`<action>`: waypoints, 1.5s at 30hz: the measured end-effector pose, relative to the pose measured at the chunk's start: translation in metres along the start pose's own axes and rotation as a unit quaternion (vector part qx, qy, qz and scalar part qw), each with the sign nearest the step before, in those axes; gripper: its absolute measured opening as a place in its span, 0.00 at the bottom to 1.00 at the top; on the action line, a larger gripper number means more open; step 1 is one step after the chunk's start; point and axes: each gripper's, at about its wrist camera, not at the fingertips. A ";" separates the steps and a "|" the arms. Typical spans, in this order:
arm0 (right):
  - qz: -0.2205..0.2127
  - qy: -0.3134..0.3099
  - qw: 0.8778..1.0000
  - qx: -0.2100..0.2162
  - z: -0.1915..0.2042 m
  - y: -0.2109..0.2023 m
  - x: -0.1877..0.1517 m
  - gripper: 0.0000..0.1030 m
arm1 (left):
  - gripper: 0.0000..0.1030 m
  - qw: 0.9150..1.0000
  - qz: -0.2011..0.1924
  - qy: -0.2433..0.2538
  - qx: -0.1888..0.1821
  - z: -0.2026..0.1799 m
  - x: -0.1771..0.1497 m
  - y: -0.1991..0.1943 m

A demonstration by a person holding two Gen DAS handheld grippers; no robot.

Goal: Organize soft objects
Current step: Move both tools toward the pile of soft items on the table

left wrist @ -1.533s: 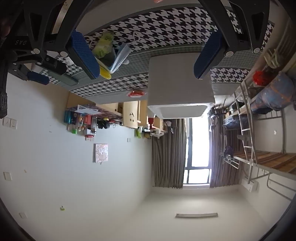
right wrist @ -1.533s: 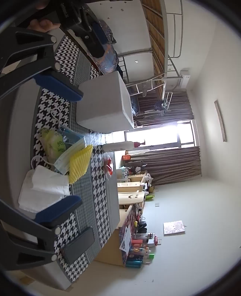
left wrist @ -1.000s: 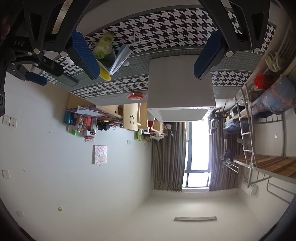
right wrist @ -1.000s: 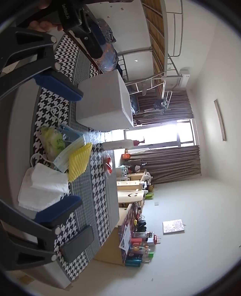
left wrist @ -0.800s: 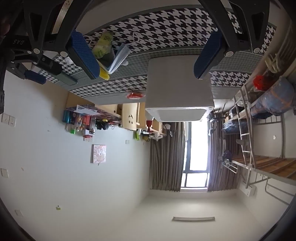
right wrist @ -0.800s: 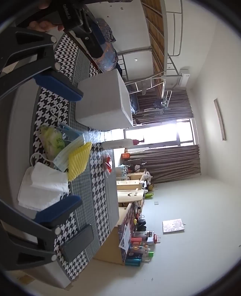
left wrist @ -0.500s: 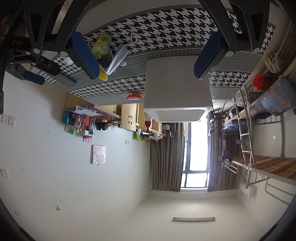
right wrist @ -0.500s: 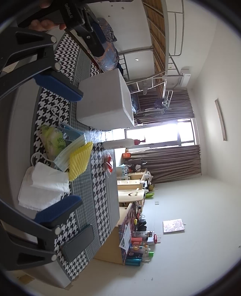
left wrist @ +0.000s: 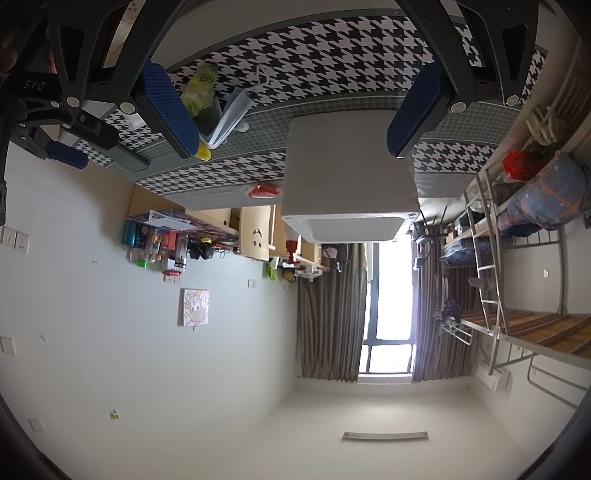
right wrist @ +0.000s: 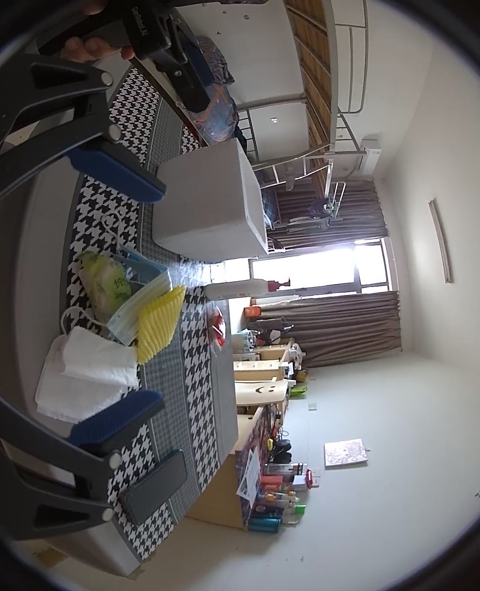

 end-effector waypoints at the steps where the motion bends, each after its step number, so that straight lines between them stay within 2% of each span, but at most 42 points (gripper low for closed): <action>1: 0.000 -0.001 1.000 0.000 0.000 0.000 -0.001 1.00 | 0.99 1.000 -0.001 0.000 0.000 0.000 0.000 0.000; 21: 0.019 -0.007 1.000 -0.007 -0.007 0.014 -0.006 1.00 | 0.99 1.000 0.009 0.003 -0.017 -0.005 -0.006 0.017; 36: 0.046 -0.005 0.999 -0.029 -0.024 0.028 -0.015 1.00 | 0.99 0.997 0.053 0.009 -0.048 -0.021 -0.021 0.052; 45: 0.061 0.000 0.997 -0.045 -0.037 0.034 -0.023 1.00 | 0.99 0.993 0.096 0.015 -0.067 -0.032 -0.038 0.078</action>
Point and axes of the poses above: each gripper's, at about its wrist camera, not at the fingertips, and y roughly the way its jaws point, z to its left, x to its top, and after that the axes turned 15 degrees about -z, right-handed
